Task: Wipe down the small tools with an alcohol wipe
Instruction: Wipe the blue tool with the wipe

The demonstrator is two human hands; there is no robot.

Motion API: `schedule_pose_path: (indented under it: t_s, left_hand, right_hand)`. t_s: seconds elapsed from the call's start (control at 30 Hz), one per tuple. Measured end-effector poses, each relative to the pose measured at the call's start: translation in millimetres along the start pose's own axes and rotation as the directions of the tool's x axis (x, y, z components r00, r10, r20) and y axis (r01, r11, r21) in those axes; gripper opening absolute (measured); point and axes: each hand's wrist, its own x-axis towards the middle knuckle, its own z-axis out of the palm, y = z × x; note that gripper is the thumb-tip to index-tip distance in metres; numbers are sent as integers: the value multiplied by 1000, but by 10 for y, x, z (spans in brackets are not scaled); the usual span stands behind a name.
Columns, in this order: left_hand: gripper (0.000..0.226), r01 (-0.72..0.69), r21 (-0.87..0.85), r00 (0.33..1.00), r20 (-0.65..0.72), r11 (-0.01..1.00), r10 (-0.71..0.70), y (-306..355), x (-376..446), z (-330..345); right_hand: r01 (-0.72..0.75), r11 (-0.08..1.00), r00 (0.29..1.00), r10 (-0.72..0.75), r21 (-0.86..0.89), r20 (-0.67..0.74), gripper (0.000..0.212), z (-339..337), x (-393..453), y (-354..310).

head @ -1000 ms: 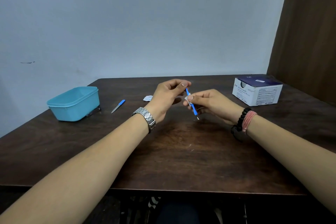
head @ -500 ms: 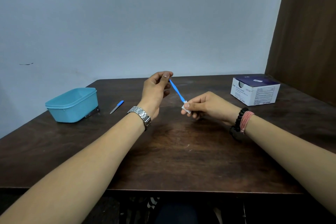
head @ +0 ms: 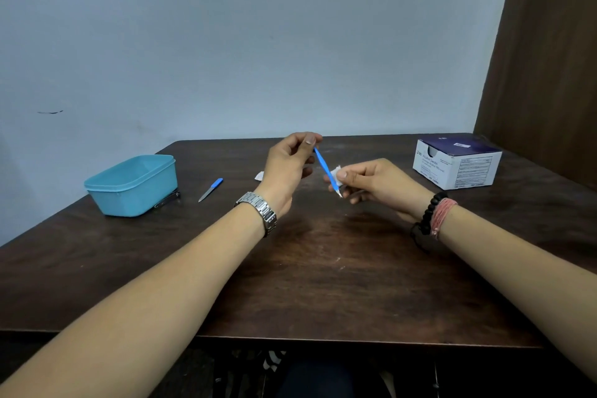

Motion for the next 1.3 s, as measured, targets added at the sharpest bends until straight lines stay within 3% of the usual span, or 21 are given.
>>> schedule_pose_path:
  t_s: [0.1, 0.3, 0.6, 0.73, 0.9, 1.3]
  left_hand:
    - [17, -21, 42, 999, 42, 999, 19, -12, -28, 31]
    - [13, -39, 13, 999, -13, 999, 39, 26, -23, 1]
    - [15, -45, -90, 987, -156, 995, 31, 85, 69, -99]
    - [15, -11, -25, 999, -52, 1000, 9, 54, 12, -44]
    - [14, -49, 59, 996, 83, 997, 44, 15, -69, 53]
    - [12, -86, 45, 996, -7, 995, 86, 42, -28, 3]
  right_hand:
    - [-1, 999, 999, 3, -40, 49, 21, 11, -11, -1]
    - [-42, 997, 988, 50, -63, 143, 20, 30, -30, 7]
    - [-77, 992, 994, 83, -97, 68, 17, 12, -23, -7]
    - [-47, 998, 998, 48, 31, -47, 15, -34, -2, -13]
    - [-15, 999, 997, 19, -52, 81, 21, 21, -16, -14]
    - [-29, 997, 990, 40, -76, 136, 20, -8, -14, -30]
